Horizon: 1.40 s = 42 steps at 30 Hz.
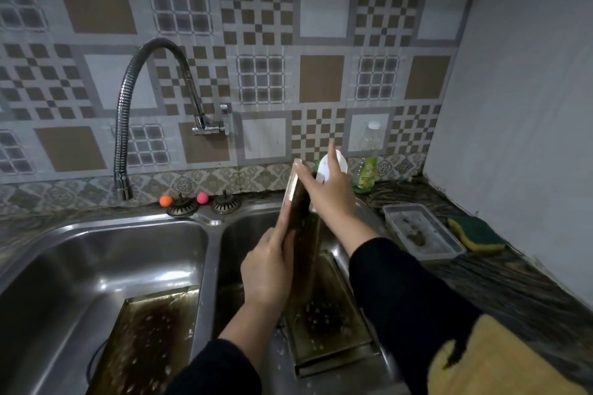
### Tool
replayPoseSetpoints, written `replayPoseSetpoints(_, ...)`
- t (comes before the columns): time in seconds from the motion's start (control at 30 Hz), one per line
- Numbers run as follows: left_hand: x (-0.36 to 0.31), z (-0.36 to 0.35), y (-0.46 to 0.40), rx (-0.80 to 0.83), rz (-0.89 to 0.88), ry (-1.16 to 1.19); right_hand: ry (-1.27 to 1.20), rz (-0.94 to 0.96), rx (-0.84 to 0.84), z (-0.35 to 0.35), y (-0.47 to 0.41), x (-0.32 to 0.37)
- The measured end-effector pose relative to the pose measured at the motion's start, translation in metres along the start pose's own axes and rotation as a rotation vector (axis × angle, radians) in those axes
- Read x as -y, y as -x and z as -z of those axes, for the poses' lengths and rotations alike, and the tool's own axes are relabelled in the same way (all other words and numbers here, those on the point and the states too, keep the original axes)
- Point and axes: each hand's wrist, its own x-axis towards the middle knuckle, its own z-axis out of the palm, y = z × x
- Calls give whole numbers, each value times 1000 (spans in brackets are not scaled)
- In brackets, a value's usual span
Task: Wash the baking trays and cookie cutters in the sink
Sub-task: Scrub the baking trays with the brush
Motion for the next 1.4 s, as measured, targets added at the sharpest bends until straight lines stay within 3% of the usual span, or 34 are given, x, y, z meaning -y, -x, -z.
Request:
replayPoseSetpoints(0.23,13,4,18,150,-95,-142,134,-32,-134,-21,10,-9)
replayPoseSetpoints(0.37,27,20,7,216,125,172,89,55,-178,-13,10,-1)
replayPoseSetpoints(0.53,79,36,-13,291,310,0,-147,128,-117,-14,12,21)
replayPoseSetpoints(0.73,127,69,0,307,423,149,-298,84,0,-51,30,32)
replayPoseSetpoints(0.87,164,97,21,246,506,73,-197,39,75,-77,42,34)
replayPoseSetpoints(1.07,218,135,59,219,792,-8,32,22,51,-105,51,12)
replayPoseSetpoints(1.4,298,136,100,452,1048,-11,37,-54,102,-111,68,-37)
